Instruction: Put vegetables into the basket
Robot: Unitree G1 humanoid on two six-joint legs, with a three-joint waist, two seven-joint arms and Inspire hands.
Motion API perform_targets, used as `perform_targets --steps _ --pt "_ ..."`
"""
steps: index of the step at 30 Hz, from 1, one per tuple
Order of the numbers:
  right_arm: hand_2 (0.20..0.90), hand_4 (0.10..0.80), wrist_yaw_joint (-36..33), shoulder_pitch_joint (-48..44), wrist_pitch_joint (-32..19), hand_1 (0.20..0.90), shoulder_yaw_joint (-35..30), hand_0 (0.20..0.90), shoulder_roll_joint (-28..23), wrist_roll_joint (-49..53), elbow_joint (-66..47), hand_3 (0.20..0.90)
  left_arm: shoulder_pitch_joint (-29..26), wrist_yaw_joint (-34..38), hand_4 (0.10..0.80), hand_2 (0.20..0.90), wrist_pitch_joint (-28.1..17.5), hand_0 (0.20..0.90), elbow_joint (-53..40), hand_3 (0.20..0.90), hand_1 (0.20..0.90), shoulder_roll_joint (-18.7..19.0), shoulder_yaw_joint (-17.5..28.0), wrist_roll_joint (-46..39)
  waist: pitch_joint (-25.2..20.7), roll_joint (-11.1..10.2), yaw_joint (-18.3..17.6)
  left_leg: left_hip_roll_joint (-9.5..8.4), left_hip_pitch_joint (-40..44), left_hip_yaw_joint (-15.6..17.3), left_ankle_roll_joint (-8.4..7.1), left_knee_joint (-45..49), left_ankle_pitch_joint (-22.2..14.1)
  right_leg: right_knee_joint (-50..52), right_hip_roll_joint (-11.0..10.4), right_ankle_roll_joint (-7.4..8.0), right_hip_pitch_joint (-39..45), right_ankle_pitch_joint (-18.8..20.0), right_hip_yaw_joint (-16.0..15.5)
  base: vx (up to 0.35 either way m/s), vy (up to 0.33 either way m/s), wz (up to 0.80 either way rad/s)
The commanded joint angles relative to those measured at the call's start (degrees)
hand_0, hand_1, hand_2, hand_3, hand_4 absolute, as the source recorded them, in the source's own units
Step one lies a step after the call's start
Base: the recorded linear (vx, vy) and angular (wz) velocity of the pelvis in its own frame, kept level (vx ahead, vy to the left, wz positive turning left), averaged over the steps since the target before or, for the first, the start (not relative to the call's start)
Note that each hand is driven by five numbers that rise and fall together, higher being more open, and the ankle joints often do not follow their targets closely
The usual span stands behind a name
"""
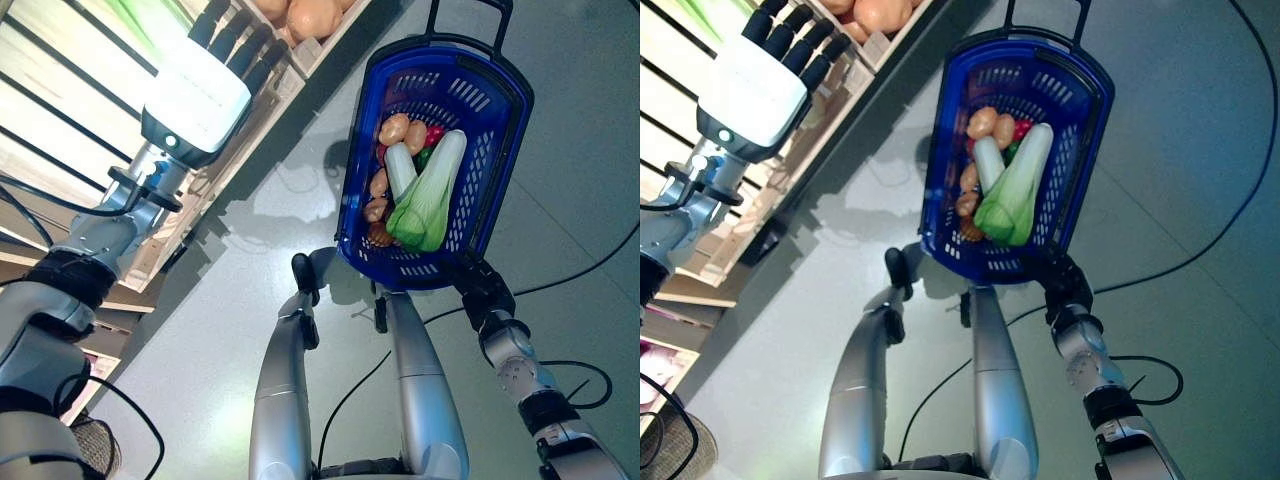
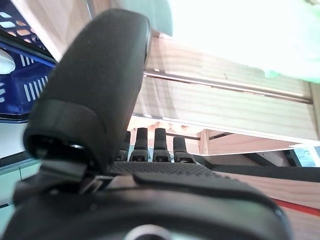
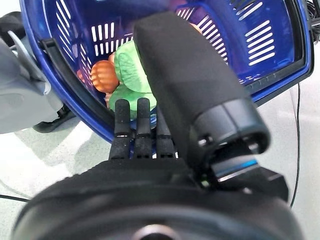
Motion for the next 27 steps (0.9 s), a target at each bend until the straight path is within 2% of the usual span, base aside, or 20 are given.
perform_targets --steps 1,8,13,17,22,27 --pt "0.900 0.800 -1.8 5.3 -0.9 0.900 -0.4 0.900 -2.2 0.6 -0.2 0.900 -0.8 2.3 0.800 0.900 1.0 0.900 -2.4 0.900 0.900 3.3 6.9 -2.1 -0.1 1.6 0.6 -0.68 -0.1 0.6 -1.34 1.3 -2.6 -7.3 -0.2 0.76 4.1 3.6 -3.1 0.000 0.000 0.00" --pt "0.900 0.800 -2.0 6.3 -1.1 0.900 -0.4 0.900 -1.6 1.5 -0.1 0.900 3.4 5.7 0.800 0.900 1.3 0.900 -4.2 0.900 0.900 3.2 9.3 -3.0 -0.1 1.5 1.4 -0.88 1.7 0.4 -1.34 0.6 -2.6 -7.6 -0.3 0.50 6.2 3.0 -3.4 0.000 -0.004 0.00" --pt "0.900 0.800 -2.9 6.7 -1.3 0.900 -0.3 0.900 -0.6 2.2 -0.1 0.900 6.2 8.7 0.800 0.900 1.0 0.900 -6.1 0.900 0.900 2.9 12.6 -3.4 -0.1 1.4 2.2 -1.31 4.1 -0.4 -1.44 -0.2 -2.4 -8.0 -0.2 0.30 8.9 2.7 -3.8 -0.008 -0.036 0.03" --pt "0.900 0.800 -4.1 7.4 -1.4 0.900 -0.4 0.900 0.7 3.1 -0.5 0.900 10.4 10.6 0.800 0.900 1.7 0.900 -9.7 0.900 0.900 2.7 16.8 -3.0 -0.1 1.5 3.3 -1.88 6.4 -1.1 -1.54 -1.1 -2.3 -9.0 -0.6 0.28 11.6 2.6 -4.6 -0.008 -0.038 0.11" --pt "0.900 0.800 -4.9 7.6 -1.4 0.900 -0.3 0.900 1.4 3.3 -0.5 0.900 13.4 10.1 0.800 0.900 1.7 0.900 -11.7 0.900 0.900 2.4 19.9 -1.6 -0.1 1.3 4.0 -2.13 8.2 -1.4 -1.50 -1.7 -2.4 -9.4 -0.7 0.15 13.7 2.2 -5.3 -0.008 -0.015 0.10" --pt "0.900 0.800 -4.6 6.8 -1.0 0.900 -0.3 0.900 1.2 3.5 0.6 0.900 12.3 7.8 0.800 0.900 1.4 0.900 -11.4 0.900 0.900 2.1 18.4 -0.5 -0.1 1.1 4.0 -1.94 8.6 -1.4 -1.32 -1.3 -2.6 -8.7 -0.7 0.05 14.0 1.9 -5.5 -0.003 -0.003 0.08"
